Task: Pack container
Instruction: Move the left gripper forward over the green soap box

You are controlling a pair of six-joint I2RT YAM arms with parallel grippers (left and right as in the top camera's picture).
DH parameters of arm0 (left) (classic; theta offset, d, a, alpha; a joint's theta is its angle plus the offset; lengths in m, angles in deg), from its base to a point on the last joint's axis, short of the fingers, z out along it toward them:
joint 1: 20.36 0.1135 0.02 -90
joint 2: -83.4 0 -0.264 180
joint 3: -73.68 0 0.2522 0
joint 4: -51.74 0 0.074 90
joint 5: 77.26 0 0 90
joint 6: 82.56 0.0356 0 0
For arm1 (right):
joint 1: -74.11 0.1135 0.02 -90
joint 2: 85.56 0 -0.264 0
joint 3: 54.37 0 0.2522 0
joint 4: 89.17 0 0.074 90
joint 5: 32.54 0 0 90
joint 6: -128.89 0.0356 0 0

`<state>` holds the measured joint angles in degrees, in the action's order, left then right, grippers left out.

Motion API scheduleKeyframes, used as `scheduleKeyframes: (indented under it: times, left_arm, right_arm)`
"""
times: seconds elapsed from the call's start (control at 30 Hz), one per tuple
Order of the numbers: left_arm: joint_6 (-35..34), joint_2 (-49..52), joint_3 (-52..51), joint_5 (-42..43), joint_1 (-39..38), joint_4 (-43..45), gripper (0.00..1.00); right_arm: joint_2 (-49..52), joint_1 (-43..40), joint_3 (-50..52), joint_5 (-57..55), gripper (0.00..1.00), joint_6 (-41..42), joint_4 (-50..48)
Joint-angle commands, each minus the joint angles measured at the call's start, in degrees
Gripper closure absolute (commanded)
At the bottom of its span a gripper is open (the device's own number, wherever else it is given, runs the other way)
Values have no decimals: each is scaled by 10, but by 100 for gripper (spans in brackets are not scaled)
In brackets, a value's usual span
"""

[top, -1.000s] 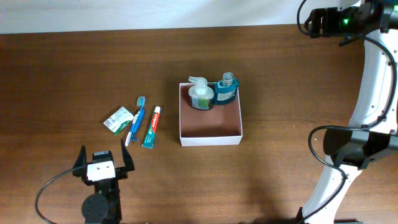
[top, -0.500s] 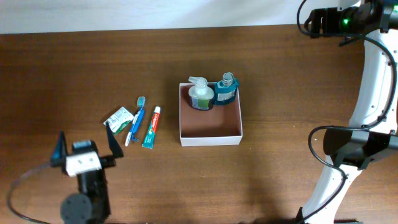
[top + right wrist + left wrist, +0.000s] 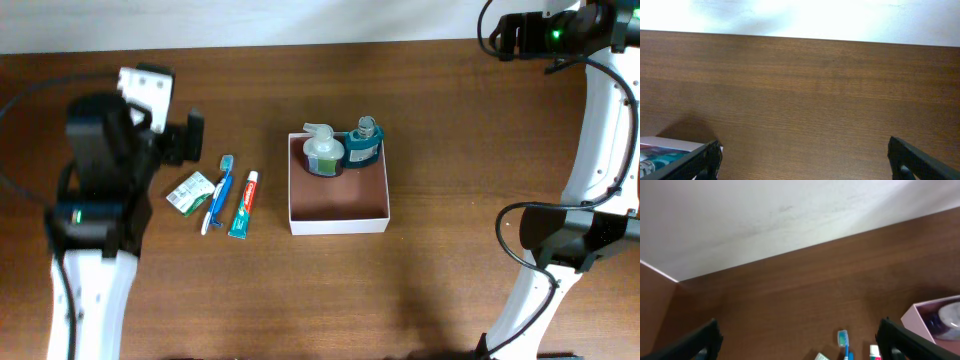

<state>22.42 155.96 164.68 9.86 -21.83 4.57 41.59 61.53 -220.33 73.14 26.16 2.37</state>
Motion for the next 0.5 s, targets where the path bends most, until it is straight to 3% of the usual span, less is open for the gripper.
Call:
scheduleKeyframes:
  times: [0.0, 0.2, 0.33, 0.47]
  left_arm:
    - [14, 53, 28, 17, 3, 3, 1]
    - [15, 92, 28, 17, 3, -3, 1]
    - [87, 123, 28, 16, 13, -44, 2]
    - [112, 165, 28, 31, 43, -93, 1]
  right_arm:
    - [-1, -2, -3, -1, 2, 2, -2]
    - [-1, -2, -3, -1, 1, 2, -2]
    - [-2, -2, -3, -1, 1, 2, -2]
    - [-2, -2, -3, -1, 1, 2, -2]
